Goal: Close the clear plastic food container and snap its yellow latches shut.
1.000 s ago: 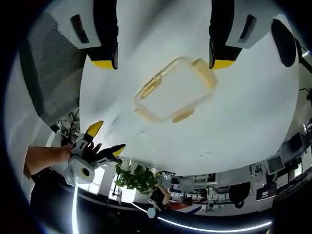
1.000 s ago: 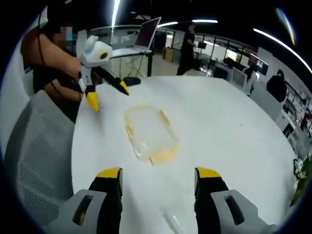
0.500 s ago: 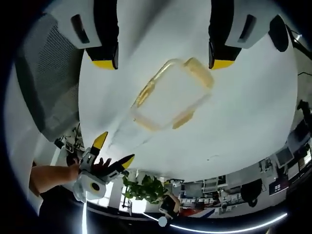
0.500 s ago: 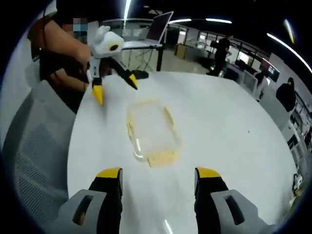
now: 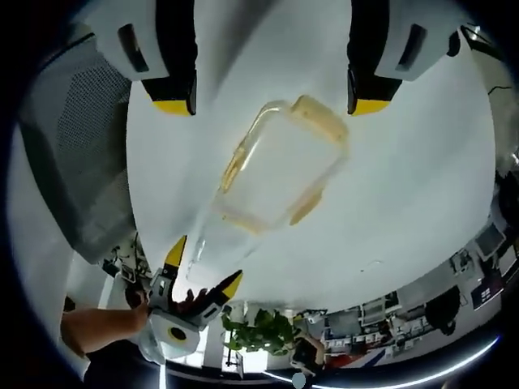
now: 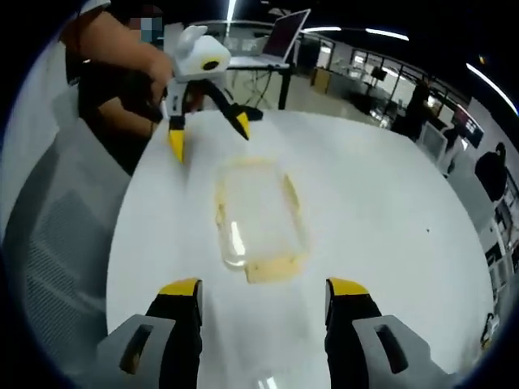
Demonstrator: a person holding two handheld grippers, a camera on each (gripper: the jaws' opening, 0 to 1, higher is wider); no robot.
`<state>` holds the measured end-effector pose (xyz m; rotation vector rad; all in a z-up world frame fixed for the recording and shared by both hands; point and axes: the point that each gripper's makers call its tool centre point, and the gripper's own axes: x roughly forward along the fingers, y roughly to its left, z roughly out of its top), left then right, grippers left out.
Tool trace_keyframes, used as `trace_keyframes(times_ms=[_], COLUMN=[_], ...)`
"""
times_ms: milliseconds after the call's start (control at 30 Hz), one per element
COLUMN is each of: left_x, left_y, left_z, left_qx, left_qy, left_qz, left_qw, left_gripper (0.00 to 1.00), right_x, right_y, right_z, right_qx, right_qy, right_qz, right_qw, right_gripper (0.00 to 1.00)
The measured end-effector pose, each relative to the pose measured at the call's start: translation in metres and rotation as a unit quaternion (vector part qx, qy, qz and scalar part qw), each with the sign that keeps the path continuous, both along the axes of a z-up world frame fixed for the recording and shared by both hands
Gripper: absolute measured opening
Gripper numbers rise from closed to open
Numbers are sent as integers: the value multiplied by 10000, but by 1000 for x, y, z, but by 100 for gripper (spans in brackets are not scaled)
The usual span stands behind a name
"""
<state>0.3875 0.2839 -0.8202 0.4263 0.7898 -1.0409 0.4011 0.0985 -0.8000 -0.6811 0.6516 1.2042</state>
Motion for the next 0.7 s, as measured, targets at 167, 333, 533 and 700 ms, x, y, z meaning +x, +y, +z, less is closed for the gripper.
trace_keyframes(times_ms=[167, 333, 533, 700], left_x=[2, 8, 15, 18], left_y=[2, 5, 6, 8], left_z=[-3, -6, -7, -11], left_qx=[136, 271, 367, 566], left_qy=[-33, -67, -165, -183], left_qz=[-210, -353, -505, -816], left_qw=[9997, 9990, 9979, 9949], left_gripper=[76, 76, 75, 74], right_x=[2, 4, 3, 3], right_y=[2, 5, 7, 10], right_z=[-3, -8, -14, -19], right_qx=[-36, -129, -269, -401], right_qy=[58, 89, 121, 155], right_qz=[74, 185, 373, 540], right_qw=[9999, 9997, 9989, 9976], right_gripper=[60, 60, 60, 60])
